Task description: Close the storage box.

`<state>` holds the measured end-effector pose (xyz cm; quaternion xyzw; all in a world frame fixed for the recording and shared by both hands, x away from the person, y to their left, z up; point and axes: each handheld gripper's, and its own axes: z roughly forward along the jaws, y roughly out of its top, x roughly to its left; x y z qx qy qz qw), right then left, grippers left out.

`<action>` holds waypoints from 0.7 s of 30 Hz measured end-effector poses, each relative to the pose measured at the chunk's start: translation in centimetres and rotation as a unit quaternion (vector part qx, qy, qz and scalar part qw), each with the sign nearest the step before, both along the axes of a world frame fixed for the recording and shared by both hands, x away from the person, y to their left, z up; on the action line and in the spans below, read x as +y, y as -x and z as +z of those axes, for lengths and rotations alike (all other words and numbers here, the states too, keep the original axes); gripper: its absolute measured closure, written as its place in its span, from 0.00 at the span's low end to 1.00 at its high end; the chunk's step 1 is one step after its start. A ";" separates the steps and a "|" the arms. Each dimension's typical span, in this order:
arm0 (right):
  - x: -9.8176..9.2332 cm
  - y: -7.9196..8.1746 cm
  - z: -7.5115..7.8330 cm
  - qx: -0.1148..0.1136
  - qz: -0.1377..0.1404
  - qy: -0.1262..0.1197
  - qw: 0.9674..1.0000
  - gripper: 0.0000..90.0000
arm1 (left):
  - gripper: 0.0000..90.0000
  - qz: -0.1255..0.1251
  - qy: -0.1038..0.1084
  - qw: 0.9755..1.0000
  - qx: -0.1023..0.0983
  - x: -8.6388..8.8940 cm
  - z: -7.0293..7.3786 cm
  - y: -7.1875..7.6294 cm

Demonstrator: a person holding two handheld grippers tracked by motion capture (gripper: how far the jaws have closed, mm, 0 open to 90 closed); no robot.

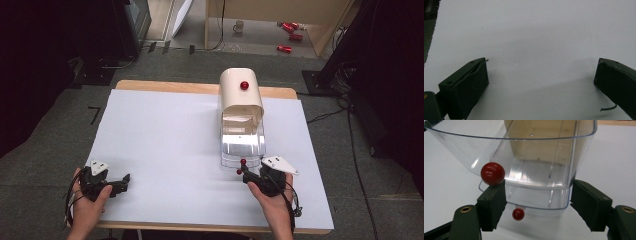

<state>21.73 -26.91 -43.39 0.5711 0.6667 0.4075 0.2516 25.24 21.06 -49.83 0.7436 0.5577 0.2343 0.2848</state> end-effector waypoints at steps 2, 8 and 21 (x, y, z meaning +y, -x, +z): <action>0.1 -0.4 0.4 -0.003 0.001 0.003 1.000 0.32 | 0.00 0.000 0.000 1.000 0.000 0.0 0.0 0.0; 0.1 -2.0 1.7 -0.003 -0.004 0.001 1.000 0.32 | 0.00 0.000 0.000 1.000 0.000 0.0 0.0 0.0; 0.4 -5.1 2.0 0.007 -0.029 -0.001 1.000 0.31 | 0.00 0.000 0.000 1.000 0.000 0.0 0.0 0.0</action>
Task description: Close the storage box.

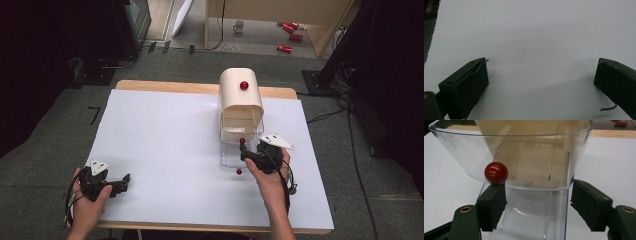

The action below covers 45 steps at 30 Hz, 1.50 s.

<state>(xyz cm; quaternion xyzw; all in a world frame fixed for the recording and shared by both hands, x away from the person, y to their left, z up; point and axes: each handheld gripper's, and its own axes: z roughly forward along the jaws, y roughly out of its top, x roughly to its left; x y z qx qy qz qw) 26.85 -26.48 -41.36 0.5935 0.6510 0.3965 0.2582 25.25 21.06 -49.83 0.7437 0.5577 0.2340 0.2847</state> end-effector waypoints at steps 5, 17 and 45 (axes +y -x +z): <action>0.1 -1.6 -0.1 0.002 -0.003 -0.004 1.000 0.22 | 0.00 0.000 0.000 1.000 0.000 0.0 0.0 0.0; -0.1 -4.5 -0.2 -0.004 -0.026 -0.009 1.000 0.21 | 0.00 0.000 0.000 1.000 0.000 0.0 0.0 0.0; -1.5 -0.6 -2.6 0.025 -0.007 -0.026 0.999 0.11 | 0.00 0.000 0.000 1.000 0.000 0.0 0.0 0.0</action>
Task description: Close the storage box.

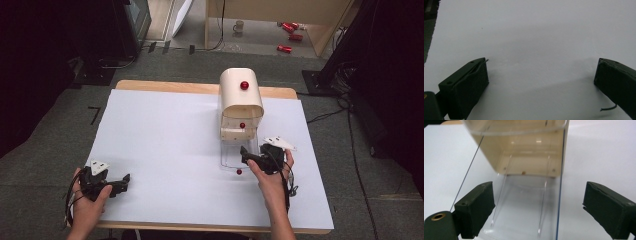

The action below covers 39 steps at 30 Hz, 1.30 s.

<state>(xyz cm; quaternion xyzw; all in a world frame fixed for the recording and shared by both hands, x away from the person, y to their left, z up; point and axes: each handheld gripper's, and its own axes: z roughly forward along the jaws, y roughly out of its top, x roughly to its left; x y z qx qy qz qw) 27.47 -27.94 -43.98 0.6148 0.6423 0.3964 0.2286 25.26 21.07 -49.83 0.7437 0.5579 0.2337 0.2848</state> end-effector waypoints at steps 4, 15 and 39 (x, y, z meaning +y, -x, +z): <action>0.4 2.0 -1.0 0.009 0.012 0.011 1.000 0.07 | 0.00 0.000 0.000 1.000 0.000 0.0 0.0 0.0; 0.8 4.8 -2.9 0.013 0.023 0.009 1.000 0.02 | 0.00 0.000 -0.001 1.000 -0.001 0.0 0.0 0.0; 1.9 5.0 -6.0 0.053 0.006 0.060 0.997 0.12 | 0.00 -0.001 -0.001 1.000 0.001 0.0 0.0 0.0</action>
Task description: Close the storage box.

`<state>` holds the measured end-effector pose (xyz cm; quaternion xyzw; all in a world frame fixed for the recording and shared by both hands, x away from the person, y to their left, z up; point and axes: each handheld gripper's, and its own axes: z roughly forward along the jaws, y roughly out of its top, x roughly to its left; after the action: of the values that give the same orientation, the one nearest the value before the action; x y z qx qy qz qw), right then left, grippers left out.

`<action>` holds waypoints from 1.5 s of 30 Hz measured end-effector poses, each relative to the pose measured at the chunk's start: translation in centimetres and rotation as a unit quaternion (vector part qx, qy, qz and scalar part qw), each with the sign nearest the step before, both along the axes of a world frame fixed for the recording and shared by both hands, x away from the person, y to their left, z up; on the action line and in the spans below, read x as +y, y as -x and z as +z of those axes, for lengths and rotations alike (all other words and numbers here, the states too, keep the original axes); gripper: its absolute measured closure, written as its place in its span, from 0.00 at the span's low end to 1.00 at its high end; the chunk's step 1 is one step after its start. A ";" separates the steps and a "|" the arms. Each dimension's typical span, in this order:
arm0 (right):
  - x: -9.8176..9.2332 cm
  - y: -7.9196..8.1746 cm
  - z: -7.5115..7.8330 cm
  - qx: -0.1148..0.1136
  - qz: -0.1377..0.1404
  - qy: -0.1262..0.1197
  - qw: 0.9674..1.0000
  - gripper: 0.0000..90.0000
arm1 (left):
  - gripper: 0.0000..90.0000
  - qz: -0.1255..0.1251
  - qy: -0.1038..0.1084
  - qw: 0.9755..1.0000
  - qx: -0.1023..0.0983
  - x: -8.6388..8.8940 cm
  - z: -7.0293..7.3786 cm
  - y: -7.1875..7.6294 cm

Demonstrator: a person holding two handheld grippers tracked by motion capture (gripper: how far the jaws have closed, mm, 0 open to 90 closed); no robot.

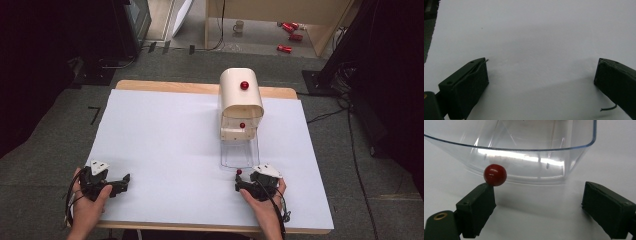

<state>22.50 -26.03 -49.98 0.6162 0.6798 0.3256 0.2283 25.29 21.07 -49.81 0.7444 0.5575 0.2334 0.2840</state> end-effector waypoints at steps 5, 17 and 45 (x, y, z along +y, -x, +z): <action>0.1 -0.1 0.0 -0.001 0.003 0.006 1.000 0.16 | 0.00 0.000 0.000 1.000 0.000 0.0 0.0 0.0; 0.0 -0.2 1.0 -0.018 0.001 -0.013 1.000 0.24 | 0.00 0.000 0.000 1.000 0.000 0.0 0.0 0.0; -0.3 -1.6 2.2 -0.031 -0.004 -0.015 0.999 0.31 | 0.00 0.000 0.000 1.000 -0.001 0.0 0.0 0.0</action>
<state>24.05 -26.32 -47.83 0.6121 0.6650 0.3536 0.2410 25.27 21.05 -49.83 0.7439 0.5577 0.2338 0.2846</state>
